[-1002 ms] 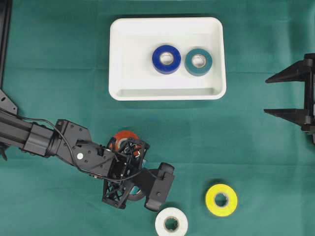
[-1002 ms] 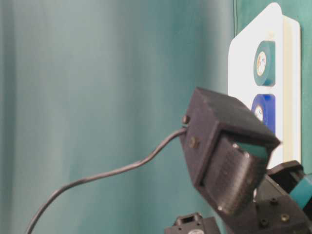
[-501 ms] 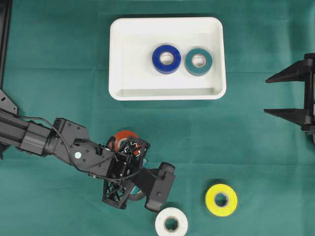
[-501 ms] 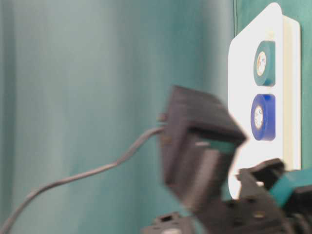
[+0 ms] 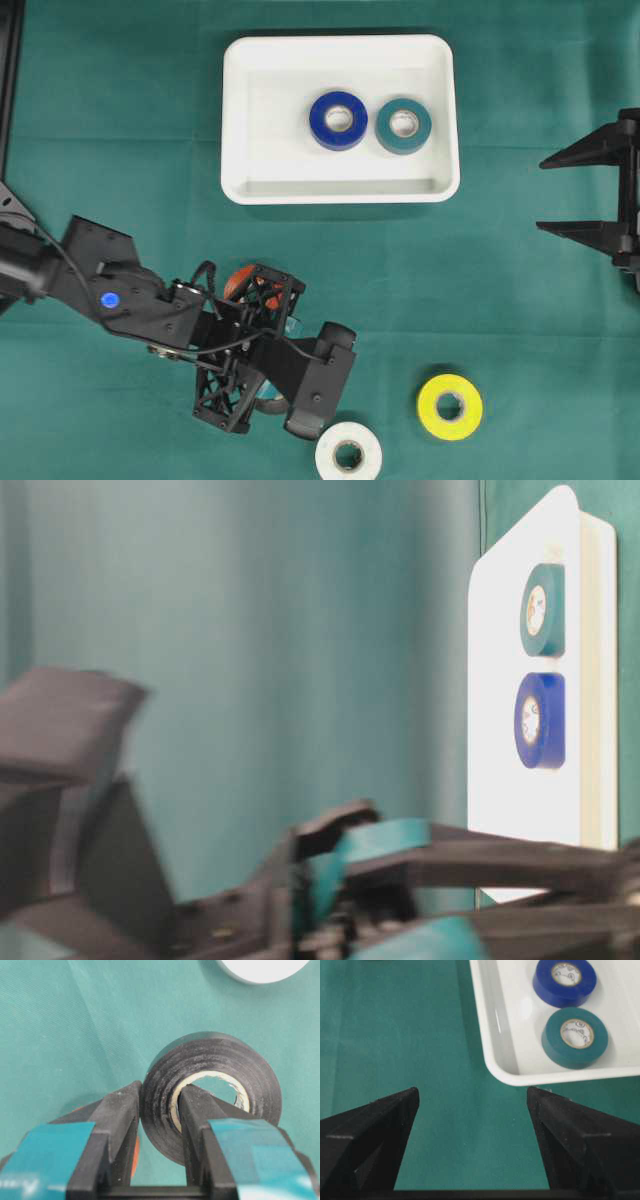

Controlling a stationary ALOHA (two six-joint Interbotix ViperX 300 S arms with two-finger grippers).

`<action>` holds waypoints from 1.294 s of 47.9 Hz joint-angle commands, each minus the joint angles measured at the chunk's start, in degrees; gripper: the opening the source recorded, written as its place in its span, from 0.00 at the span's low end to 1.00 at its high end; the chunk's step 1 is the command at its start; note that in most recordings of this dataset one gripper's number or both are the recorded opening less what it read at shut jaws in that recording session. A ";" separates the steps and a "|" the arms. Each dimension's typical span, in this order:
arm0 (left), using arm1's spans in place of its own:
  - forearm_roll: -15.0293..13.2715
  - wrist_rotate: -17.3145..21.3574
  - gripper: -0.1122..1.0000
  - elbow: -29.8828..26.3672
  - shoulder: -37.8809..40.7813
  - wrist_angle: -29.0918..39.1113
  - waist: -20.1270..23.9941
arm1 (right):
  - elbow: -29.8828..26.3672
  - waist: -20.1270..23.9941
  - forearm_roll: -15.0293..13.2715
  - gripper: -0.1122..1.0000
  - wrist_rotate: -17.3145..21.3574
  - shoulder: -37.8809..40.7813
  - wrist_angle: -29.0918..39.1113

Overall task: Pick up the tape from a random location and place it into the white case.
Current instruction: 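Lift the black roll and carry it toward the tray's left end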

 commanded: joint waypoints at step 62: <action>0.18 0.00 0.26 -9.05 -13.45 12.30 0.09 | -1.23 -0.09 0.09 0.85 0.00 0.62 -0.09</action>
